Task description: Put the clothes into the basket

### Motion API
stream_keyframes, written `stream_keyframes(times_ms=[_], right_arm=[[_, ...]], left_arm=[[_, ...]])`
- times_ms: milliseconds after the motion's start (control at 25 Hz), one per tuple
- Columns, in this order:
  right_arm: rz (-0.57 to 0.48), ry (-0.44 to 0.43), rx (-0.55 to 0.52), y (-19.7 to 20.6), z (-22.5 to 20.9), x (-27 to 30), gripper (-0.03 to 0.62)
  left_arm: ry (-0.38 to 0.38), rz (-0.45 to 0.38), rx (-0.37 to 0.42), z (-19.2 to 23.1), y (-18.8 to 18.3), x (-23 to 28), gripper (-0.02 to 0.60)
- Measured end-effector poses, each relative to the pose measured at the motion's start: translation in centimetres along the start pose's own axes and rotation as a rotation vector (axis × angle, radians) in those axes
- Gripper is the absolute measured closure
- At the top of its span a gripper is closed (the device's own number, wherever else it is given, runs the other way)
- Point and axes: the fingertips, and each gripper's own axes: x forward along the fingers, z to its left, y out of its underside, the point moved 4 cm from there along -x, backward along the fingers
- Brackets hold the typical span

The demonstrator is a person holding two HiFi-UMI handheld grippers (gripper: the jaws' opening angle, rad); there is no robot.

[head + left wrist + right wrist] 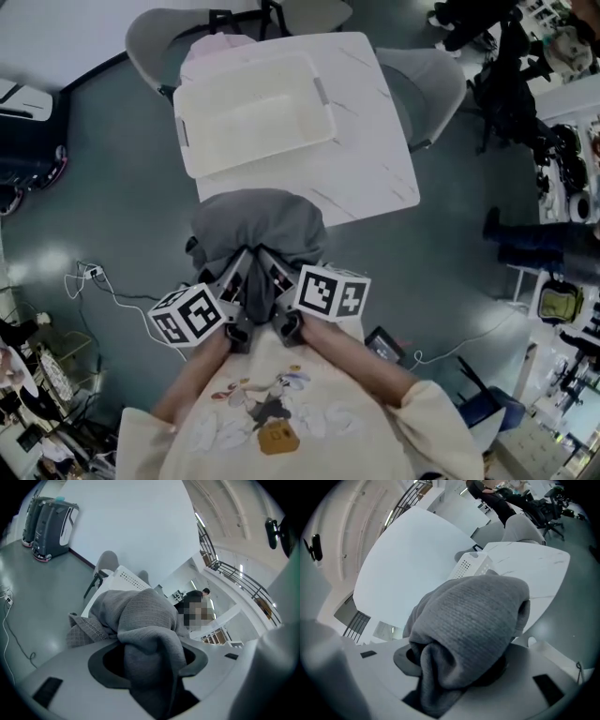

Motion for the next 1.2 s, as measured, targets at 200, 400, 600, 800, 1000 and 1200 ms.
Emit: stream_keyframes(times_ms=[200, 400, 600, 800, 1000, 1200], right_arm=[[0.013, -0.018, 0.004, -3.1, -0.5, 0.4, 0.411], [0.019, -0.026, 0.023, -4.7, -0.8, 0.6, 0.41], [0.025, -0.041, 0.016, -5.6, -0.8, 0.8, 0.408], [0.008, -0.055, -0.021, -6.7, -0.3, 0.8, 0.408], [-0.001, -0.063, -0.047, -7.5, 0.3, 0.6, 0.408], [-0.015, -0.086, -0.087, -9.2, 1.9, 1.0, 0.408]], left_arm=[[-0.016, -0.014, -0.006, -1.5, -1.4, 2.2, 0.341], [-0.015, -0.007, -0.004, -2.2, -2.3, 3.4, 0.341], [-0.003, -0.024, -0.013, -2.5, -2.6, 4.0, 0.341], [0.006, -0.054, 0.011, -3.2, -3.5, 4.2, 0.341], [0.012, -0.082, 0.01, -3.7, -4.0, 4.3, 0.341], [0.027, -0.122, 0.02, -4.6, -6.0, 4.2, 0.341]])
